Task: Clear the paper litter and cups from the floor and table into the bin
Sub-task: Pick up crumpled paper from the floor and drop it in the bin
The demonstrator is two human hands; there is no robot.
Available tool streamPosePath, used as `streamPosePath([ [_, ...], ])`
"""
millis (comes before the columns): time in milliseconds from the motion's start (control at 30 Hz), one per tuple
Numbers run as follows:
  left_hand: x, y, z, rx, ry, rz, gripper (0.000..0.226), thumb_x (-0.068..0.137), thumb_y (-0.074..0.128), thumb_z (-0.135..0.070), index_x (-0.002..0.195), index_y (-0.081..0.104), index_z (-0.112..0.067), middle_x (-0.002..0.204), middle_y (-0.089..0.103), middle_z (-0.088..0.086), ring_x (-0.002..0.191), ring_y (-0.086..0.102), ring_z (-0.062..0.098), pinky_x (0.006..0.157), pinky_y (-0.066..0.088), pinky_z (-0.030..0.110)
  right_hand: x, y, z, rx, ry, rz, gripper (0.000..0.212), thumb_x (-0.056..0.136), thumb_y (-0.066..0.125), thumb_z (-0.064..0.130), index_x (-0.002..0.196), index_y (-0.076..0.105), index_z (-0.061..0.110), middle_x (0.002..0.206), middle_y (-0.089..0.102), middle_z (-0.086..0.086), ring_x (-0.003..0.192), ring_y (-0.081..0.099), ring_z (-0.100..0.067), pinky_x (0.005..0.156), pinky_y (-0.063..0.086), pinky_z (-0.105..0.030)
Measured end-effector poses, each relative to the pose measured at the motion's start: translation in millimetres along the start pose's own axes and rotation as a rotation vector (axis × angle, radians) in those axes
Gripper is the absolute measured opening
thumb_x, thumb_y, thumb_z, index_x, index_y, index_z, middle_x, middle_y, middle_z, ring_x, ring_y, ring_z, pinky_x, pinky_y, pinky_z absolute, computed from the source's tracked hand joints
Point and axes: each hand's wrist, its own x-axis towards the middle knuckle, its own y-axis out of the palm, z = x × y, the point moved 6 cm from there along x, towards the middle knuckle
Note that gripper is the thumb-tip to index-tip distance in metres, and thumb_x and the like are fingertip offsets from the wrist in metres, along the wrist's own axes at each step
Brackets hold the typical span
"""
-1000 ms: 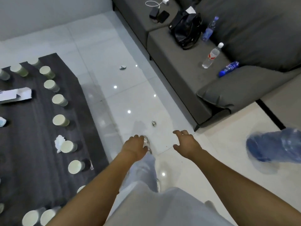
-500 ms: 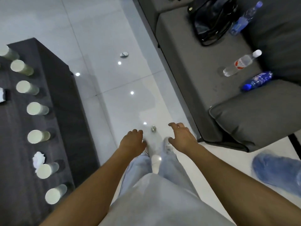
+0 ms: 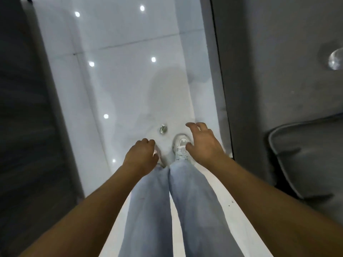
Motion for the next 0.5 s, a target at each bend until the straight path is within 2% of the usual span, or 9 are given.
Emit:
streamPosePath([
  [100,63.3,48.3,5.4,0.047,0.044,0.015,0.038,0.092,0.05,-0.028,0.125,0.049,-0.011,0.121,0.054,0.007,0.11,0.05,0.024,0.089,0.046,0.034,55.7,39.0,-27.8,0.02,-0.007,0.014,0.061,0.091,0.052,0.018,0.147,0.029,0.028,0.153,0.024,-0.005,0.13,0.036,-0.029,0.1,0.043,-0.039],
  [200,132.6,96.3,12.8,0.089,0.077,-0.02,0.049,0.09,0.051,-0.025,0.136,0.042,-0.011,0.131,0.048,0.009,0.119,0.045,0.025,0.095,0.043,0.033,116.4,85.7,-57.3,0.019,-0.007,0.017,0.06,0.092,0.053,0.021,0.146,0.029,0.029,0.153,0.024,-0.004,0.132,0.036,-0.027,0.1,0.042,-0.037],
  [267,172.5,120.5,15.5,0.152,0.103,-0.061,0.06,0.089,0.054,-0.023,0.144,0.032,-0.012,0.14,0.041,0.011,0.128,0.039,0.027,0.1,0.039,0.033,149.3,112.1,-72.6,0.016,-0.014,0.012,0.06,0.092,0.054,0.024,0.146,0.029,0.03,0.154,0.024,-0.002,0.132,0.037,-0.026,0.099,0.043,-0.037],
  [367,231.2,157.9,22.7,0.212,0.137,-0.12,0.066,0.085,0.062,-0.017,0.144,0.031,-0.015,0.149,0.032,0.012,0.137,0.029,0.032,0.107,0.036,0.036,196.8,149.3,-92.0,0.01,-0.037,-0.004,0.06,0.092,0.055,0.028,0.145,0.028,0.033,0.154,0.026,0.0,0.131,0.04,-0.024,0.096,0.045,-0.034],
  [500,282.2,202.8,33.6,0.289,0.18,-0.093,0.073,0.085,0.062,-0.011,0.147,0.025,-0.022,0.156,0.015,0.011,0.143,0.013,0.038,0.111,0.031,0.043,239.3,179.7,-106.7,0.009,-0.066,-0.019,0.059,0.093,0.056,0.032,0.145,0.029,0.034,0.154,0.027,0.001,0.129,0.043,-0.023,0.096,0.046,-0.032],
])
